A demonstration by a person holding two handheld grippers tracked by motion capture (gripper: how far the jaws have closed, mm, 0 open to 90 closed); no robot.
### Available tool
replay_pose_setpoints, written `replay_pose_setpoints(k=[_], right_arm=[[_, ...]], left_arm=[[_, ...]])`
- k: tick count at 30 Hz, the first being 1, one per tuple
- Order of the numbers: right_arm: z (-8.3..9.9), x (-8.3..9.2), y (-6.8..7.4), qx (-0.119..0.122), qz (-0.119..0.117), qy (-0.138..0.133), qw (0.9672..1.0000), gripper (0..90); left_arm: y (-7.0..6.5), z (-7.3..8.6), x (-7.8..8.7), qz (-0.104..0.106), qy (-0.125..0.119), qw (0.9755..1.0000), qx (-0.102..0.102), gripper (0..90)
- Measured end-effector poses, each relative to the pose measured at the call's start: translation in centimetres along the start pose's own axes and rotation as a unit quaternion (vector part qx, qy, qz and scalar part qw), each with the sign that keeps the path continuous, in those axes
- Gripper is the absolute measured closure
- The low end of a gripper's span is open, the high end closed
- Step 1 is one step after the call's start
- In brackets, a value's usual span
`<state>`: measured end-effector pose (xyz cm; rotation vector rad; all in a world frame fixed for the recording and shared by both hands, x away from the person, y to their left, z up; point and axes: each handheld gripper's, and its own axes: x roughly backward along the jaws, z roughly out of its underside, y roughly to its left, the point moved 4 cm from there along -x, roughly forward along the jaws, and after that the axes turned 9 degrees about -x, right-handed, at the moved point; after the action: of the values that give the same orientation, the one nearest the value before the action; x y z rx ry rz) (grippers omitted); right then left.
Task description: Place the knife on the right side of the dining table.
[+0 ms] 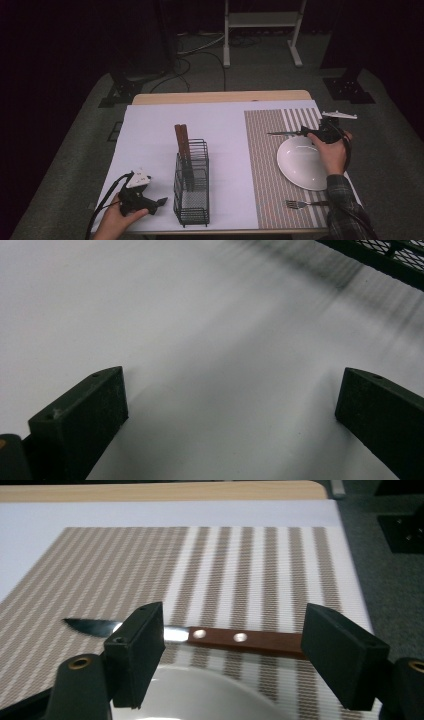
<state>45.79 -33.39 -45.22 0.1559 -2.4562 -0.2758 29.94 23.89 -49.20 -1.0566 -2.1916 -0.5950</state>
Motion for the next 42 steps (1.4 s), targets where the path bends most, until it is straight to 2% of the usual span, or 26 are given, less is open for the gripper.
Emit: replay_pose_setpoints(k=[1,2,10,11,12,15,20,22,23,28,29,30,33,35,36,37,39,40,41,42], right_arm=[[0.0,0.0,0.0,0.0,0.0,0.0,1.0,23.9],[0.1,0.4,0.7,0.011,-0.008,-0.002,0.9999,23.8],[1.1,2.4,3.7,0.041,-0.059,-0.007,0.9974,23.9],[1.1,2.4,3.7,0.041,-0.059,-0.007,0.9974,23.9],[1.4,2.9,4.5,0.051,-0.071,-0.008,0.9961,23.8],[2.0,3.7,5.7,0.065,-0.087,-0.008,0.994,23.9],[3.0,5.0,7.7,0.093,-0.111,-0.008,0.9895,23.9],[3.3,5.2,8.1,0.096,-0.116,-0.007,0.9886,23.9],[3.7,5.6,8.9,0.107,-0.124,-0.005,0.9865,23.9],[5.1,6.4,10.7,0.13,-0.145,0.003,0.9808,23.8],[5.1,6.4,10.7,0.13,-0.145,0.003,0.9808,23.8],[5.6,6.6,11.4,0.139,-0.152,0.007,0.9786,23.9],[6.2,6.8,11.9,0.147,-0.157,0.011,0.9766,23.8],[7.2,6.9,12.8,0.162,-0.164,0.019,0.9727,23.8],[7.2,6.9,12.8,0.162,-0.164,0.019,0.9727,23.8],[7.8,6.9,13.5,0.172,-0.171,0.027,0.9699,23.7],[8.1,7.0,13.7,0.174,-0.174,0.03,0.9688,23.8],[8.8,6.9,14.4,0.182,-0.183,0.04,0.9652,23.7],[8.8,6.9,14.4,0.182,-0.183,0.04,0.9652,23.7],[9.6,6.9,15.2,0.193,-0.19,0.052,0.9612,23.0]], left_arm=[[0.0,0.0,0.0,0.0,0.0,1.0,0.0,0.0],[0.0,0.0,0.0,0.0,0.0,1.0,0.0,0.0],[0.0,0.0,0.0,0.0,0.001,1.0,0.0,0.0],[0.0,0.0,0.0,0.0,0.001,1.0,0.0,0.0],[0.0,0.0,0.0,0.0,0.001,1.0,0.0,0.0],[0.0,0.0,0.0,0.0,0.001,1.0,0.0,0.0],[0.0,0.0,0.0,0.0,0.001,1.0,0.0,0.0],[0.0,0.0,0.0,0.0,0.001,1.0,0.0,0.0],[0.0,0.0,0.0,0.001,0.001,1.0,0.0,0.0],[0.0,0.0,0.0,0.0,0.001,1.0,0.0,0.0],[0.0,0.0,0.0,0.0,0.001,1.0,0.0,0.0],[0.0,0.0,0.0,0.0,0.001,1.0,0.0,0.0],[0.0,0.0,0.0,0.0,0.001,1.0,0.0,0.0],[0.0,0.0,0.0,0.001,0.001,1.0,0.0,0.0],[0.0,0.0,0.0,0.001,0.001,1.0,0.0,0.0],[0.0,0.0,0.0,0.0,0.001,1.0,-0.001,0.0],[0.0,0.0,0.0,0.0,0.0,1.0,0.0,0.0],[0.0,0.0,0.0,0.0,0.0,1.0,0.0,0.0],[0.0,0.0,0.0,0.0,0.0,1.0,0.0,0.0],[0.0,0.0,0.0,0.0,0.0,1.0,0.0,0.0]])
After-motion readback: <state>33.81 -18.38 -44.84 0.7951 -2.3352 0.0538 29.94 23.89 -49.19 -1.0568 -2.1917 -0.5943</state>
